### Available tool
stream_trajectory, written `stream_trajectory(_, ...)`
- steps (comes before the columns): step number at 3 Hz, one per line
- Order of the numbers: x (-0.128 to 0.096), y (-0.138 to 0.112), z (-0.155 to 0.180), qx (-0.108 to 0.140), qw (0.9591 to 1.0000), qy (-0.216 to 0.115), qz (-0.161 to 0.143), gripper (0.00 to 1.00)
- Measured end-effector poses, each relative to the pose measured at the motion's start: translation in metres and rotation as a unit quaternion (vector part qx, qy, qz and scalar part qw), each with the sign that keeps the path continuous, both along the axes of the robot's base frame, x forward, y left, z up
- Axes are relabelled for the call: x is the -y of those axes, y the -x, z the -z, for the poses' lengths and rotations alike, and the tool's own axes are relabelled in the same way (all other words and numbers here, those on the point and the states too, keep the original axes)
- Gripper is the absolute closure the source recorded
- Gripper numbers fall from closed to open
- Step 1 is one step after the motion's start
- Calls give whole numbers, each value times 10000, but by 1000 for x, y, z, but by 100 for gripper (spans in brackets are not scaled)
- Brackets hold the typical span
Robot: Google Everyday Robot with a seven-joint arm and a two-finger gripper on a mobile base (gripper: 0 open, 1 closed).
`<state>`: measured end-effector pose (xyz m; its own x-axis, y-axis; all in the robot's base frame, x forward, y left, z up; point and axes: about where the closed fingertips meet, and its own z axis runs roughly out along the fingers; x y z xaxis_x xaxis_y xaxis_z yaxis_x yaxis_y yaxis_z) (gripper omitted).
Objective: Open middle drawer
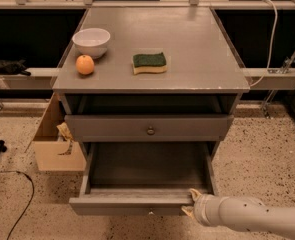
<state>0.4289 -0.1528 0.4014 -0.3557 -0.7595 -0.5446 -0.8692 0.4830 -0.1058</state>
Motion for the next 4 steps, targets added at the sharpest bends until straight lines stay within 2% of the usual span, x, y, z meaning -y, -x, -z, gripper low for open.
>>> stream_trajectory(2,0,-1,-2,0,10000,0,0,100)
stream_trajectory(3,3,7,2,-44,10000,3,-1,100)
stream_trajectory(4,4,2,-2,-44,10000,3,-1,100)
